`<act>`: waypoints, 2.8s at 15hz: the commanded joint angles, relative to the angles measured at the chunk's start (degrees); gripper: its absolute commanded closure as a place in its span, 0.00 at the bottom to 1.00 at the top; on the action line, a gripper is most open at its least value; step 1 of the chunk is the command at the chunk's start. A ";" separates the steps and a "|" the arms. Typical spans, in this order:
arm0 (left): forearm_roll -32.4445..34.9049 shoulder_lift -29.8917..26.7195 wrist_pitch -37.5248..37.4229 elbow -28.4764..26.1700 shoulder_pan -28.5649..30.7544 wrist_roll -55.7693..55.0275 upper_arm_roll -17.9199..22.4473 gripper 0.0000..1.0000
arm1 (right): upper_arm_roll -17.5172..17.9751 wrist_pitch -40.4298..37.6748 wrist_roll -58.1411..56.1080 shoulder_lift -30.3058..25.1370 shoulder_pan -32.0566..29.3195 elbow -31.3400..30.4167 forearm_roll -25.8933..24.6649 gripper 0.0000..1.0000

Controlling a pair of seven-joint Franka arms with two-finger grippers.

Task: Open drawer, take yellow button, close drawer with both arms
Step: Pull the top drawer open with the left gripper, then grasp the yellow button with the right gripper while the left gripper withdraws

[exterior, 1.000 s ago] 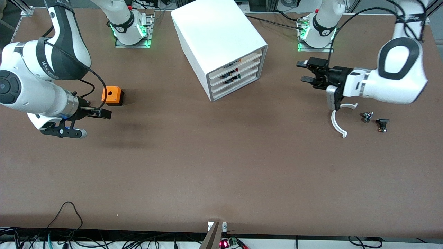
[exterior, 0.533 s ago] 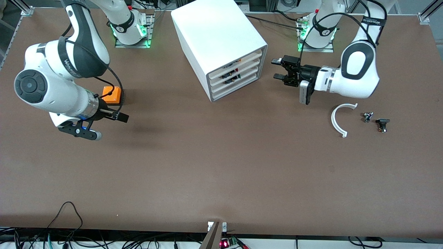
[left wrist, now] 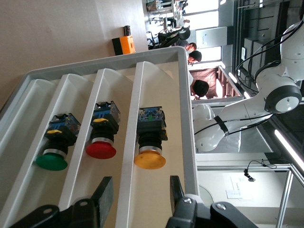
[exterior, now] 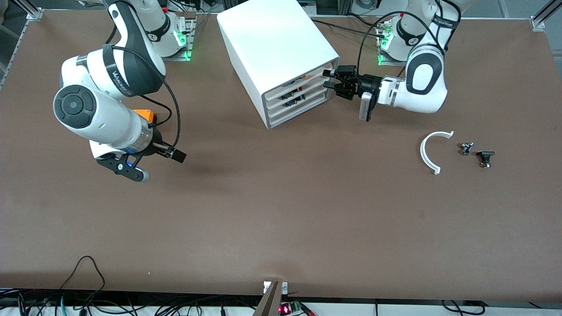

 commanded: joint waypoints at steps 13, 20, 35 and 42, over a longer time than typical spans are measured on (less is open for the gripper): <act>-6.41 5.18 1.19 -1.23 0.70 7.07 -4.05 1.00 | -0.36 -0.39 15.25 6.16 4.96 12.87 3.22 0.00; 5.26 11.41 1.37 10.00 9.13 0.13 -2.82 1.00 | -0.36 0.05 25.08 9.85 9.17 19.38 3.22 0.00; 26.09 10.55 -2.40 23.55 15.04 -24.81 -2.90 0.00 | -0.45 13.22 59.71 13.37 25.51 21.23 3.05 0.00; 55.77 7.73 -14.60 40.23 16.00 -50.02 -3.69 0.00 | -0.54 16.65 68.60 17.24 31.32 21.23 2.70 0.00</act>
